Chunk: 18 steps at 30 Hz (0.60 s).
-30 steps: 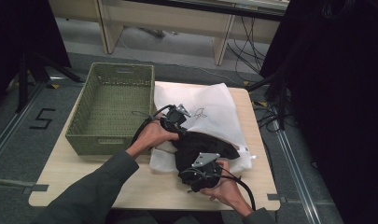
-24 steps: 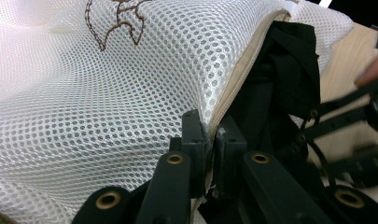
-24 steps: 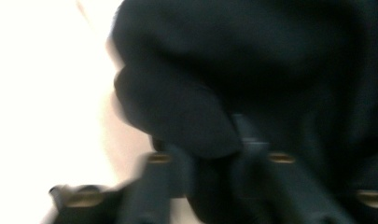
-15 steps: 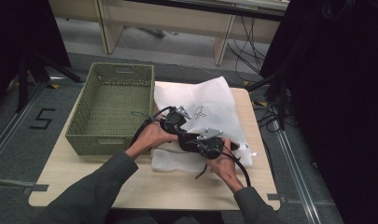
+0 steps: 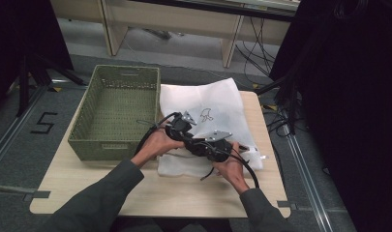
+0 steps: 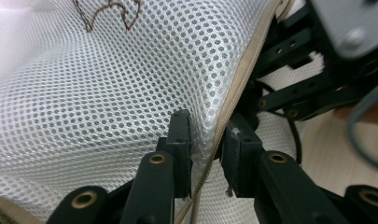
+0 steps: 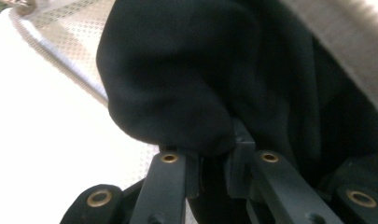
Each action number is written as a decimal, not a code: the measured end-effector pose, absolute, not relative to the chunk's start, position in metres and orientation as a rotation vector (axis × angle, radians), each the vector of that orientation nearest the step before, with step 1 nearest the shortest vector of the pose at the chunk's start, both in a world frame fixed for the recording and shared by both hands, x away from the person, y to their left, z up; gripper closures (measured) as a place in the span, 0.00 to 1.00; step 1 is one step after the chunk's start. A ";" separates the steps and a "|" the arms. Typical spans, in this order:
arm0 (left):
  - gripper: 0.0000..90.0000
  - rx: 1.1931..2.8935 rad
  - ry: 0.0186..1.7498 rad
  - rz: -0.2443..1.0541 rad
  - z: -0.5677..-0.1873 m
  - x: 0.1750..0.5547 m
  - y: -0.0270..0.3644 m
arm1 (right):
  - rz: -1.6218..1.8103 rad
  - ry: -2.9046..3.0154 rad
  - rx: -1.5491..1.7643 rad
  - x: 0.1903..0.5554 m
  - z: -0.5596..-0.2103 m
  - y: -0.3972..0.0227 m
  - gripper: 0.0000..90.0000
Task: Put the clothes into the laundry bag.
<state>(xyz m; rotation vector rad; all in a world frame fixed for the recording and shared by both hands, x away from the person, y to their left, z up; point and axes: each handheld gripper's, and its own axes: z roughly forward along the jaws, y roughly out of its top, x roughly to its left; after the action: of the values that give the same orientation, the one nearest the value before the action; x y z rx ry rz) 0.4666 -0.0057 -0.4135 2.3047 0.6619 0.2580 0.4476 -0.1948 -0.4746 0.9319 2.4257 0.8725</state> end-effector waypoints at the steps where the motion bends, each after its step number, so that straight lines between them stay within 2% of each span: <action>1: 0.80 2.305 0.666 0.256 -0.416 0.467 -0.006 | 0.876 2.427 0.934 0.448 -0.474 -0.196 0.90; 5: 0.68 2.283 0.649 0.278 -0.415 0.462 -0.005 | 0.889 2.427 0.952 0.449 -0.474 -0.198 0.90; 8: 0.54 2.245 0.641 0.307 -0.406 0.449 0.004 | 0.889 2.434 0.960 0.448 -0.474 -0.198 0.90; 12: 0.54 2.221 0.585 0.296 -0.402 0.429 0.020 | 0.898 2.436 0.966 0.450 -0.474 -0.199 0.90; 18: 0.54 2.198 0.656 0.213 -0.428 0.402 0.039 | 0.954 2.399 0.996 0.450 -0.479 -0.197 0.90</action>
<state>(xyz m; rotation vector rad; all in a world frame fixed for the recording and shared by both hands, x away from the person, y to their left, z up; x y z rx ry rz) 0.4021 0.0386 -0.4284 2.1976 0.6555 0.2134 0.4500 -0.1967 -0.4785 0.9959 2.3989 0.9538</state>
